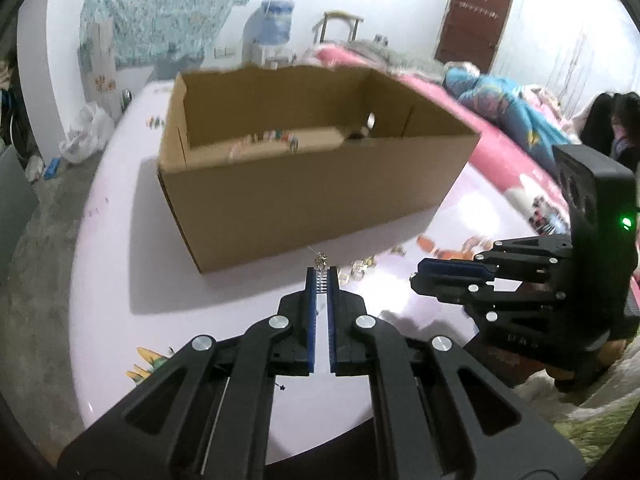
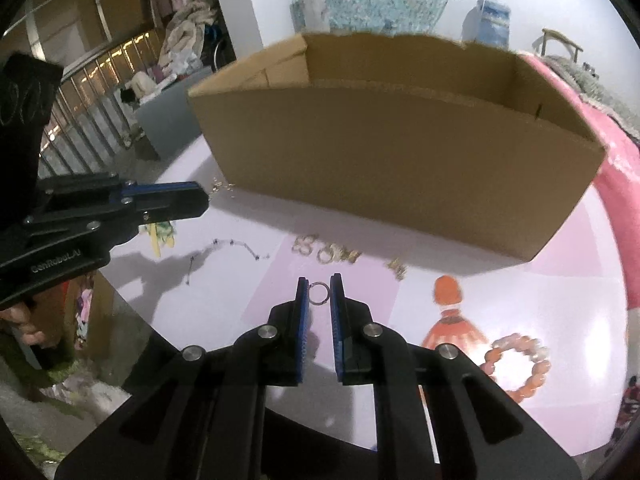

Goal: Organize jewelry
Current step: 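Carry the charm and ring over the box and open both tools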

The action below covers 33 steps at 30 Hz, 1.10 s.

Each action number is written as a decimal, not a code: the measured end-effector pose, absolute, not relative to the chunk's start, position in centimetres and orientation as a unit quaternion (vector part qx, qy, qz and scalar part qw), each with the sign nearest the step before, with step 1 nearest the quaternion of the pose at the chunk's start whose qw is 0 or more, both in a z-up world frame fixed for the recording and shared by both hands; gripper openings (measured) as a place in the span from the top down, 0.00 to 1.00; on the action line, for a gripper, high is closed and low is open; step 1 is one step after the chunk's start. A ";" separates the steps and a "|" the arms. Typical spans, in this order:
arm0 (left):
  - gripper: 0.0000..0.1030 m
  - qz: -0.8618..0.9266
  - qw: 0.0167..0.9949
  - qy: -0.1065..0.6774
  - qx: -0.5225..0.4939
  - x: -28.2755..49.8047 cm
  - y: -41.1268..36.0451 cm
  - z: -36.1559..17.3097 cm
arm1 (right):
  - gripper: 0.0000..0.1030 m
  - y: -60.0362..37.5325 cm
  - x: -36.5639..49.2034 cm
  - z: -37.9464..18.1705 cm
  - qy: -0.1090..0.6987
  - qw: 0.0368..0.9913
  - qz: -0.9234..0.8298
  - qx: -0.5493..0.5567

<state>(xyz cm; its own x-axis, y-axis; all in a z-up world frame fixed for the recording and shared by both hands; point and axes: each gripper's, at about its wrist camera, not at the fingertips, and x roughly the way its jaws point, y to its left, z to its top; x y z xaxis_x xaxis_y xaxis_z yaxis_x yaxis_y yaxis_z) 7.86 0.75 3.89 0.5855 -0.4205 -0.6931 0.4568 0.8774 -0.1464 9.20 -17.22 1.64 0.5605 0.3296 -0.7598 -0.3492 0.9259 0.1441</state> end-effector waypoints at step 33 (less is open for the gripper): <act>0.96 -0.224 0.808 0.533 0.112 28.1 -3.7 4.1 | 0.88 -21.2 36.7 5.4 0.550 0.810 0.204 -0.024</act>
<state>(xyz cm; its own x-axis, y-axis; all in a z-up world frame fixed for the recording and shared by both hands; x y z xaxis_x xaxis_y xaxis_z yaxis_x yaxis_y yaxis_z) 28.10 -3.69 4.07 0.3307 -0.2417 -0.9123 0.4815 0.8746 -0.0571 36.71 -21.17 5.40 0.3131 0.3030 -0.9001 -0.3563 0.9160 0.1845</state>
